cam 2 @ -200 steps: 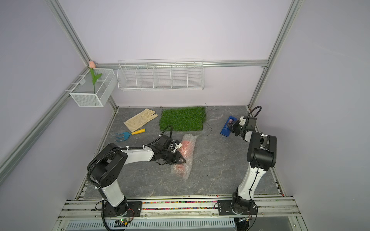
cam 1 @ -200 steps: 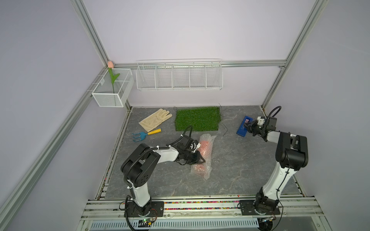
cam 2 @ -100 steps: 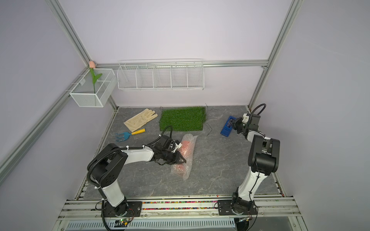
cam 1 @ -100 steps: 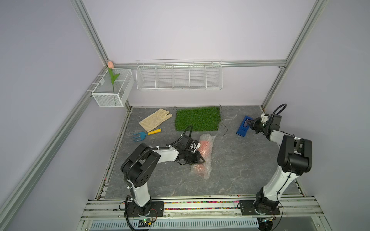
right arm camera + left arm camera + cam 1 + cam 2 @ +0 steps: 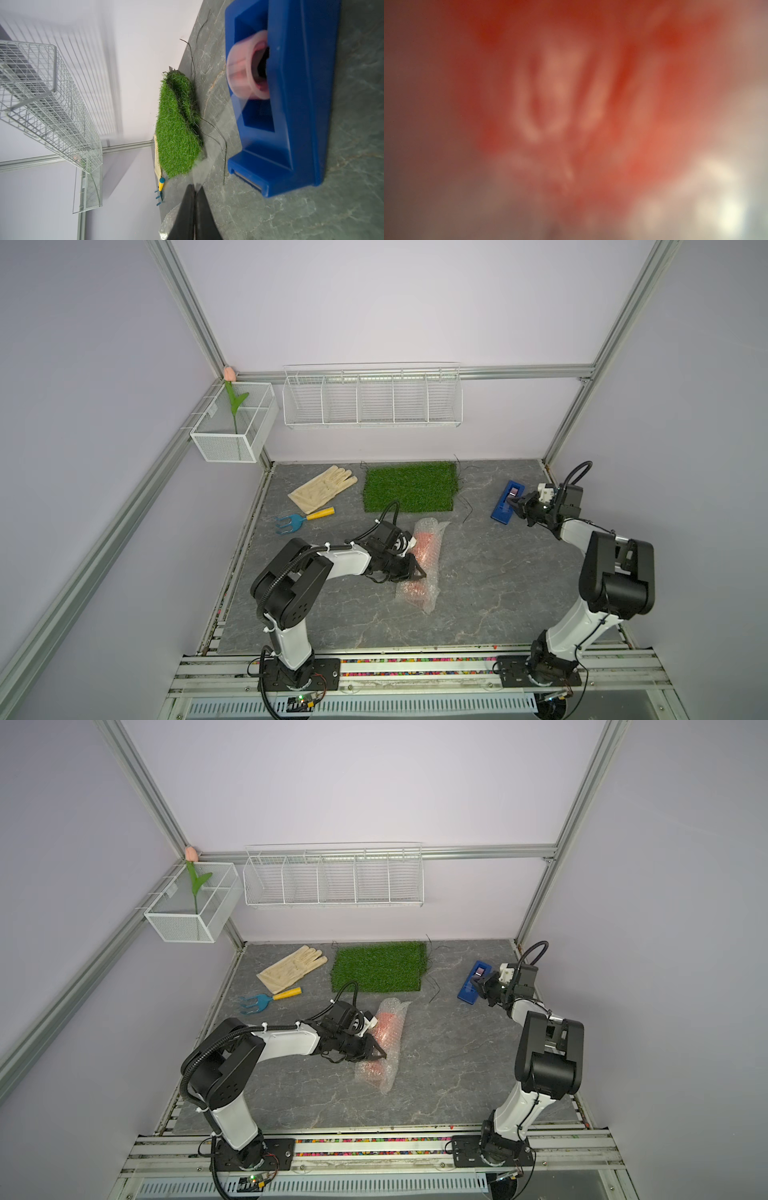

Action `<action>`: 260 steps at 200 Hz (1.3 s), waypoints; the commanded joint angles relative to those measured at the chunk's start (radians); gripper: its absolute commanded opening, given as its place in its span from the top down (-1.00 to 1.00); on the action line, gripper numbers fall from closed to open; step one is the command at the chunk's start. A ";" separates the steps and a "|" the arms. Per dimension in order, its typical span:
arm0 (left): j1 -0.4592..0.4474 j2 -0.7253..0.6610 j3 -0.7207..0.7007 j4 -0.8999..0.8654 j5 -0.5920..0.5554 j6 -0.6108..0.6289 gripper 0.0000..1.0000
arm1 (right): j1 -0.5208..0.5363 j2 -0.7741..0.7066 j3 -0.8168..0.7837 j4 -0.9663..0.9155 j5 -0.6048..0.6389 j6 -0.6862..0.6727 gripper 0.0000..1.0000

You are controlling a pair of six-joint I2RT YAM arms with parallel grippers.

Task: Wrap wine glasses in bubble wrap
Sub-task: Tear off the tape using the Tape Cutter.

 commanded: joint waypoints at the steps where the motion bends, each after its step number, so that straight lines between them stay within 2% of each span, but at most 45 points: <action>1: -0.004 -0.002 0.003 -0.034 -0.028 0.016 0.60 | 0.012 -0.049 -0.039 -0.014 -0.045 -0.035 0.86; 88: -0.004 -0.009 -0.003 -0.035 -0.025 0.017 0.60 | 0.025 0.017 -0.096 -0.046 -0.033 -0.127 0.86; 188: -0.004 -0.006 -0.009 -0.033 -0.027 0.016 0.60 | 0.005 0.143 -0.064 -0.191 0.061 -0.226 0.86; 260: -0.008 -0.004 -0.010 -0.028 -0.023 0.013 0.59 | -0.009 0.116 -0.044 -0.293 0.138 -0.316 0.86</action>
